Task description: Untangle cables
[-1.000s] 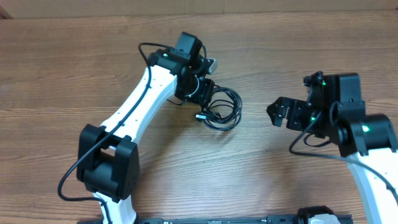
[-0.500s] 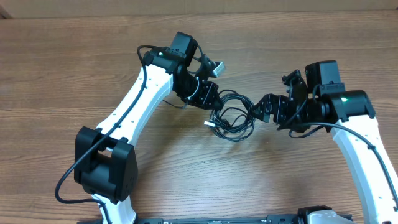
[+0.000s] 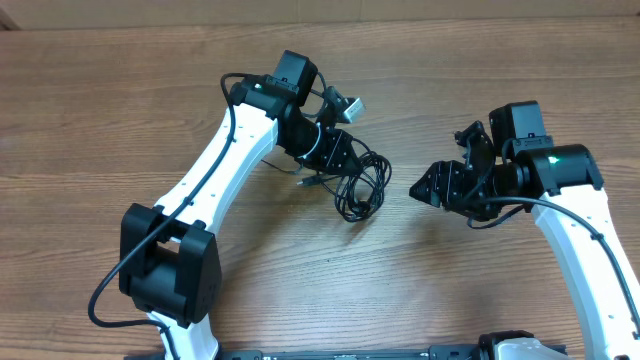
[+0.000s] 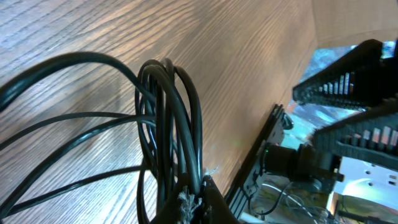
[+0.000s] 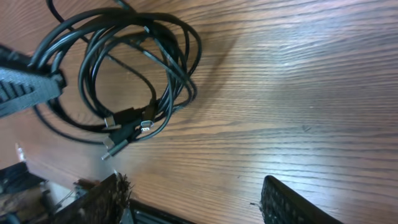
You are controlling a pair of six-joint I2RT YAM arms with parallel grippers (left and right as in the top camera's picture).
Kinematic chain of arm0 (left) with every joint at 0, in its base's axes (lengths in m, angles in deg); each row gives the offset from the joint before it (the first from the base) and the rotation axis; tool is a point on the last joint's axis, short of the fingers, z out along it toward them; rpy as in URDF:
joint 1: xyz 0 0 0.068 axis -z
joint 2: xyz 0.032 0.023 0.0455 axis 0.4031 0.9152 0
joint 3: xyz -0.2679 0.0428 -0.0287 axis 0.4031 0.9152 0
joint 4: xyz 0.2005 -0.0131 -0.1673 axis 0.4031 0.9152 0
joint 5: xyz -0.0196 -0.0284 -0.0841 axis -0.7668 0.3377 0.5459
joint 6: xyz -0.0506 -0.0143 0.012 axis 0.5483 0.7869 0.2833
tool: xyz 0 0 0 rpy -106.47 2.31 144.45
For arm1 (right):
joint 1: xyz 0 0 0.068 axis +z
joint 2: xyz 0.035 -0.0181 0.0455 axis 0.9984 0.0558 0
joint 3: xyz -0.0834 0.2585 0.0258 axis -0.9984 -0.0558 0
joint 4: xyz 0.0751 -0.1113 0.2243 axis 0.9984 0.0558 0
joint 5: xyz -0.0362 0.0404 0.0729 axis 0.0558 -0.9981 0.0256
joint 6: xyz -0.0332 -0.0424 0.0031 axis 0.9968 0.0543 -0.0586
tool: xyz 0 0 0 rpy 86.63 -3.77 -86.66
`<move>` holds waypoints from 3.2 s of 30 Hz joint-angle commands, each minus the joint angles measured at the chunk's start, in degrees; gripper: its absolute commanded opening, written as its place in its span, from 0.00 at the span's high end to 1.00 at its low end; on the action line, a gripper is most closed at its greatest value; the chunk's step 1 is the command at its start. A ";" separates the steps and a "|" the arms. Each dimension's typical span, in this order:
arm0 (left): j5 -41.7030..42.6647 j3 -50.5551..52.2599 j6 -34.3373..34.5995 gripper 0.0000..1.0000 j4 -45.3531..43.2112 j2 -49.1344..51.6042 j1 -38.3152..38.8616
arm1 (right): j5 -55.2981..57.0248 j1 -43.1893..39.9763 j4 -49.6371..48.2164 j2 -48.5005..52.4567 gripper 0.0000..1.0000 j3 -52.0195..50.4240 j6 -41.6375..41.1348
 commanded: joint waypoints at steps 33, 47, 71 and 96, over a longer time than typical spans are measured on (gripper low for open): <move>30.38 -1.51 1.03 0.96 -1.90 -2.16 0.28 | 1.25 0.31 -4.26 -0.26 0.48 -5.18 0.37; 35.78 -1.51 1.88 0.96 -2.10 -2.16 0.94 | -0.37 0.31 -5.86 -0.26 0.70 -5.18 -0.07; 36.39 -1.51 2.82 0.96 -2.08 -2.16 1.20 | -7.43 0.31 -11.04 -0.26 0.80 -5.18 4.57; 34.69 -1.51 3.61 0.96 -3.48 -2.16 0.72 | -6.25 0.28 -11.80 -0.26 0.96 -5.20 6.25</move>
